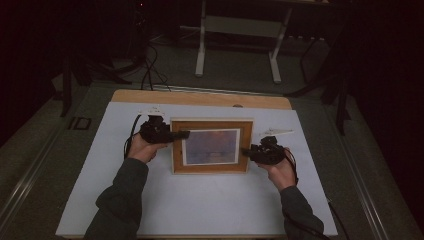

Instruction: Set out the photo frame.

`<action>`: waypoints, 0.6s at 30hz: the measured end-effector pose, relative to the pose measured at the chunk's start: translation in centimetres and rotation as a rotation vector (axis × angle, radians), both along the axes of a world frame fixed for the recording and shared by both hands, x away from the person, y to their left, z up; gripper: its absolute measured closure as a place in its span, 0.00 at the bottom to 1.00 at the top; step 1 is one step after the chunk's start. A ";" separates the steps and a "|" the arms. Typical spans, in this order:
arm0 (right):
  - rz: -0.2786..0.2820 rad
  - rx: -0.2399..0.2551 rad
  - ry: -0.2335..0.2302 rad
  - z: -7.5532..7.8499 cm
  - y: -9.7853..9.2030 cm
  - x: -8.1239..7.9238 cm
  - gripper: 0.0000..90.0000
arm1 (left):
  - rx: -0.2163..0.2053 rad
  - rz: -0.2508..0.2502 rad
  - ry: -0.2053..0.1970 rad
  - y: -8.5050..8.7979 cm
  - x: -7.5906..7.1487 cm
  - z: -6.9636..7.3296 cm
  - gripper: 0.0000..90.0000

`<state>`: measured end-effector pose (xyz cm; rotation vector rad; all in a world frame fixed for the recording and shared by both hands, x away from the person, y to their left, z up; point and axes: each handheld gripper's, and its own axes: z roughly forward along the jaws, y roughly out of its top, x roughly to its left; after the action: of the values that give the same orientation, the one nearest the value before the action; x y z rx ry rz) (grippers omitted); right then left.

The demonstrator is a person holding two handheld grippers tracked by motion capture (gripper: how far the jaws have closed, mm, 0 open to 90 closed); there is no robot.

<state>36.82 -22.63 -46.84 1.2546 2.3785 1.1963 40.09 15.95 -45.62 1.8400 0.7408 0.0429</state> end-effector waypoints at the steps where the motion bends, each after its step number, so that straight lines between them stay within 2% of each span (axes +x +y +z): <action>1: 0.003 -0.001 0.000 0.0 0.0 0.0 0.69 | -0.001 -0.002 0.000 0.0 0.1 0.0 0.70; 18: 0.000 0.002 0.000 0.0 0.0 -0.5 0.69 | -0.001 -0.021 0.004 0.1 0.6 0.0 0.69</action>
<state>36.33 -22.66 -46.87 1.2555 2.3772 1.1994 40.64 16.01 -45.58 1.8475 0.7238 0.0254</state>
